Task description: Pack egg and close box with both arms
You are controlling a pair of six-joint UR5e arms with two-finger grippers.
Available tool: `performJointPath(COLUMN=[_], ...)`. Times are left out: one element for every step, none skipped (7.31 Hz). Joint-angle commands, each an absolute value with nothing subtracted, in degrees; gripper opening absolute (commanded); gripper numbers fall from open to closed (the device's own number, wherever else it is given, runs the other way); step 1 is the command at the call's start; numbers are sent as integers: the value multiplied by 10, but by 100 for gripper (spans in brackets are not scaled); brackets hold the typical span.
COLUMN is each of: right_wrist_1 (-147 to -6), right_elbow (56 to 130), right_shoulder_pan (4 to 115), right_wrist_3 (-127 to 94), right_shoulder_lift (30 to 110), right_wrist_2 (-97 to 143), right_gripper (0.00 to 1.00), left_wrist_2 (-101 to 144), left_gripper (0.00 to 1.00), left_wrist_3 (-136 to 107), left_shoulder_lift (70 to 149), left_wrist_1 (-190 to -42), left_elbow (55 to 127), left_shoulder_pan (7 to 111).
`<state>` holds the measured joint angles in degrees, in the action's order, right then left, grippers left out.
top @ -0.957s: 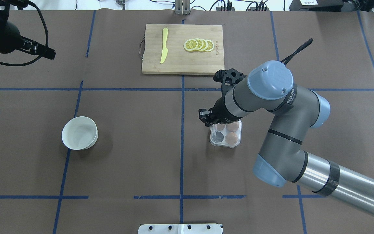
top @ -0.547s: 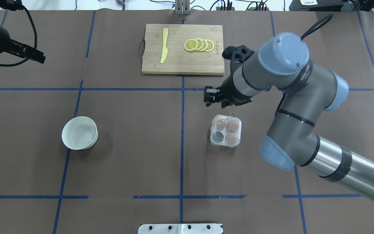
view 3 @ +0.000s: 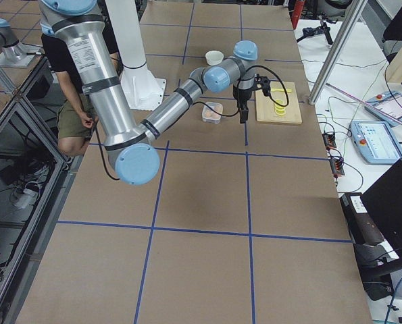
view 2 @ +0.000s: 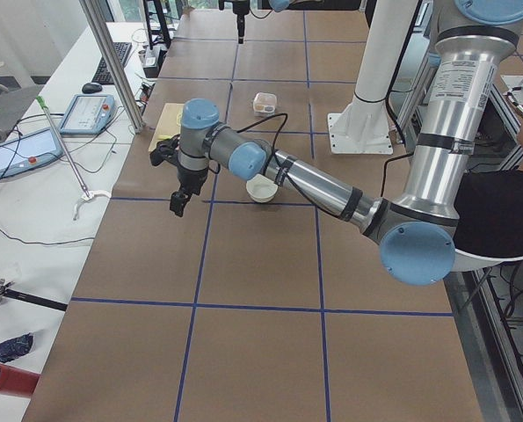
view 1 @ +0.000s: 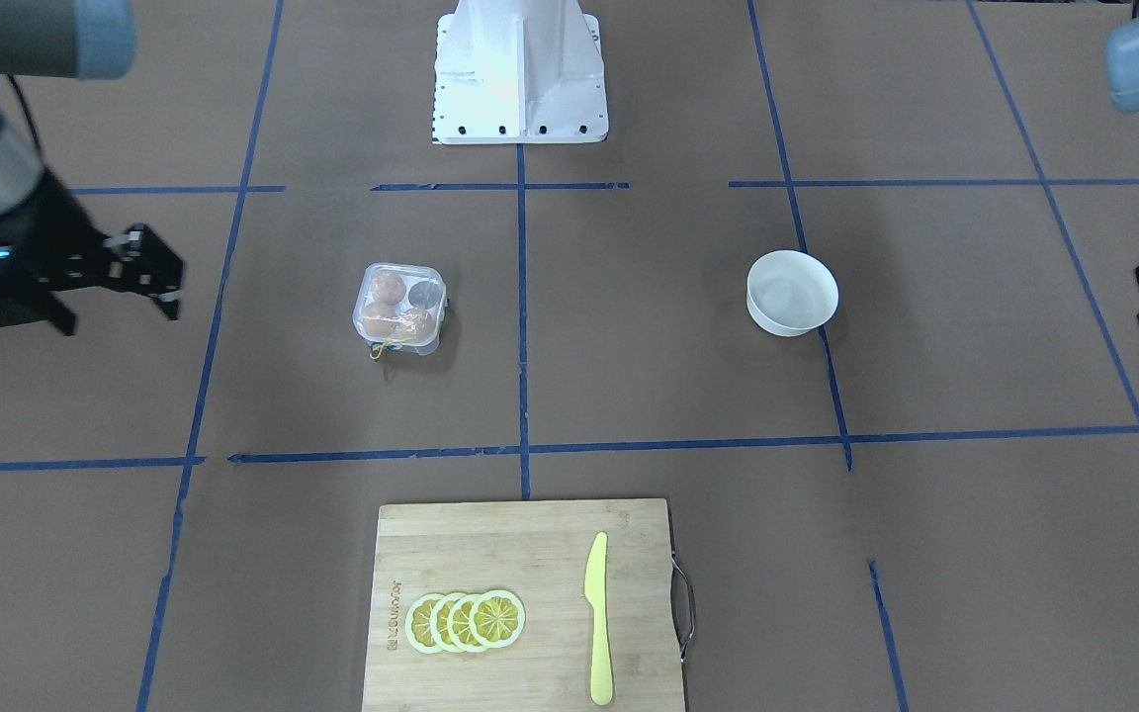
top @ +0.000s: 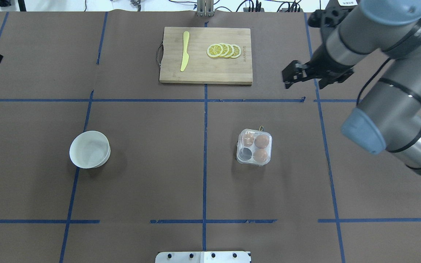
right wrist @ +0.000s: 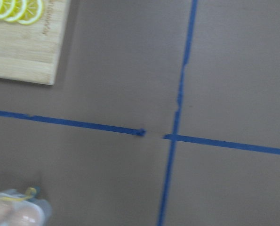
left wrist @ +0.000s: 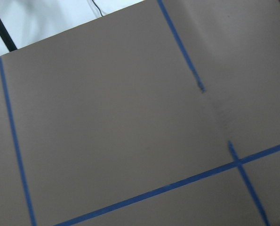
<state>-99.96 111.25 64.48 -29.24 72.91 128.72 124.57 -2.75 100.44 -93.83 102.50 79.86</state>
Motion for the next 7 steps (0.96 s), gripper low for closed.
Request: performJointPath(right_wrist_1=[-1012, -1006, -1005, -998, -995, -995, -996], right_elbow=[1080, 1050, 1047, 1043, 1037, 1026, 1023], right_shoulder_pan=[819, 850, 859, 858, 858, 859, 859], right_wrist_3=[-62, -42, -47, -43, -44, -44, -43], right_shoulder_lift=[859, 892, 896, 904, 904, 905, 909], right_wrist_2=[1379, 1378, 1363, 1331, 1315, 1319, 1318], right_gripper=[100, 100, 100, 100, 100, 100, 100], left_wrist_2=[1254, 1261, 1280, 1257, 1260, 1260, 1260], left_gripper=[100, 100, 100, 100, 100, 100, 100], left_wrist_3=[160, 163, 165, 169, 170, 169, 164], left_shoulder_lift=[998, 977, 964, 959, 953, 944, 936], left_wrist_1=[-854, -841, -854, -886, -917, -920, -917], left_elbow=[989, 991, 982, 945, 917, 908, 908], left_shoulder_pan=[863, 887, 893, 893, 893, 893, 893])
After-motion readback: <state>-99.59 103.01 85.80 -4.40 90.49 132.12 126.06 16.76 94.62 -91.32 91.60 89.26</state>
